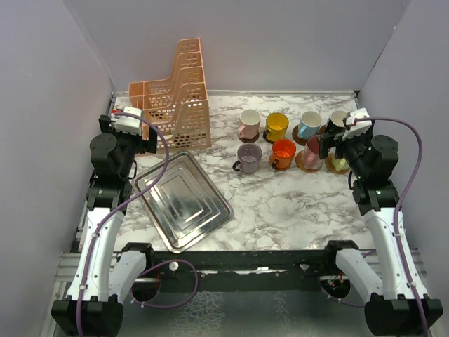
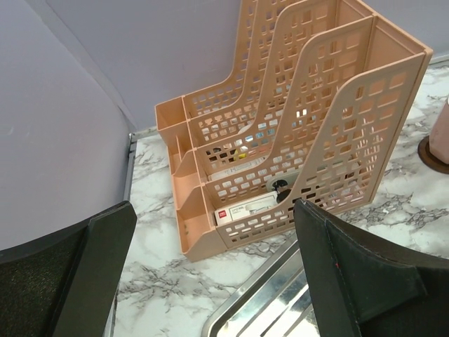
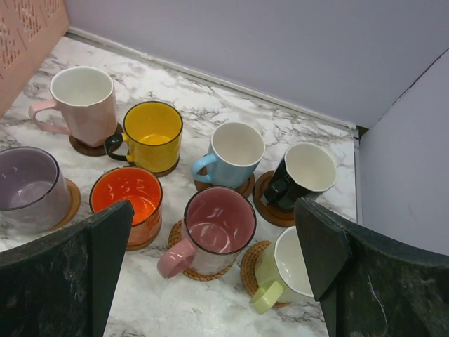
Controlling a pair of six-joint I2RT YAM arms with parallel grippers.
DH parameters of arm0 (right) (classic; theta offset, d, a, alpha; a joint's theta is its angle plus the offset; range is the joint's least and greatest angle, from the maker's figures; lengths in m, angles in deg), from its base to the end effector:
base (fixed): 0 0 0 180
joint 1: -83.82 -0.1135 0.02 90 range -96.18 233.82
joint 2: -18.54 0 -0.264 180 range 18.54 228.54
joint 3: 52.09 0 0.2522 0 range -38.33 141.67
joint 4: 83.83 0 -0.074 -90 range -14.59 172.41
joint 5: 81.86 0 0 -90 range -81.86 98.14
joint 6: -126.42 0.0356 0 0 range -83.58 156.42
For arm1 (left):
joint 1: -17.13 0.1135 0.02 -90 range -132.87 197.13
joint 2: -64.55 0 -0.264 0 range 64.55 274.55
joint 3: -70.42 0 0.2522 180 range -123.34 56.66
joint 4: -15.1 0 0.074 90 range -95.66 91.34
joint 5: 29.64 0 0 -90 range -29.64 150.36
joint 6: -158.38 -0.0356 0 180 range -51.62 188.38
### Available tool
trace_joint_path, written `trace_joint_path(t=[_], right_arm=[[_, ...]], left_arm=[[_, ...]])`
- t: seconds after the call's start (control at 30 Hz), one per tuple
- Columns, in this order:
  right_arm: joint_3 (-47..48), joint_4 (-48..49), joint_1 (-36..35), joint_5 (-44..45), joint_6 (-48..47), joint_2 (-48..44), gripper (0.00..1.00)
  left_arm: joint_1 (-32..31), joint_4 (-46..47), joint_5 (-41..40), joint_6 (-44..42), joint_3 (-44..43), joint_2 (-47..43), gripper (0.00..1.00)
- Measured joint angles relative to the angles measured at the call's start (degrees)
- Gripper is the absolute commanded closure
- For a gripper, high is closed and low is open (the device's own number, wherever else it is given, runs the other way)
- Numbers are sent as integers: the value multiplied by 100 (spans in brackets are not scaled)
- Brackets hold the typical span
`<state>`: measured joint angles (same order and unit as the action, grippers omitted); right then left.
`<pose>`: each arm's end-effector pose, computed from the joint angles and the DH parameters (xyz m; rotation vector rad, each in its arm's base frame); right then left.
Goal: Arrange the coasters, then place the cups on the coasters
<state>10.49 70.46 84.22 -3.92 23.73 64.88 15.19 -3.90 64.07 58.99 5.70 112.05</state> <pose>0.1873 0.0061 0.3571 -0.3382 1.6991 0.0145 0.1918 -0.0088 0.3794 0.2081 1.5884 0.0491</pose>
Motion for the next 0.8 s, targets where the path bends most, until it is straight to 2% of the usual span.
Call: trace_joint_path(t=[0.8], right_arm=[[-111, -7, 83, 2, -4, -177, 0]], left_arm=[[0, -7, 98, 4, 116, -68, 1]])
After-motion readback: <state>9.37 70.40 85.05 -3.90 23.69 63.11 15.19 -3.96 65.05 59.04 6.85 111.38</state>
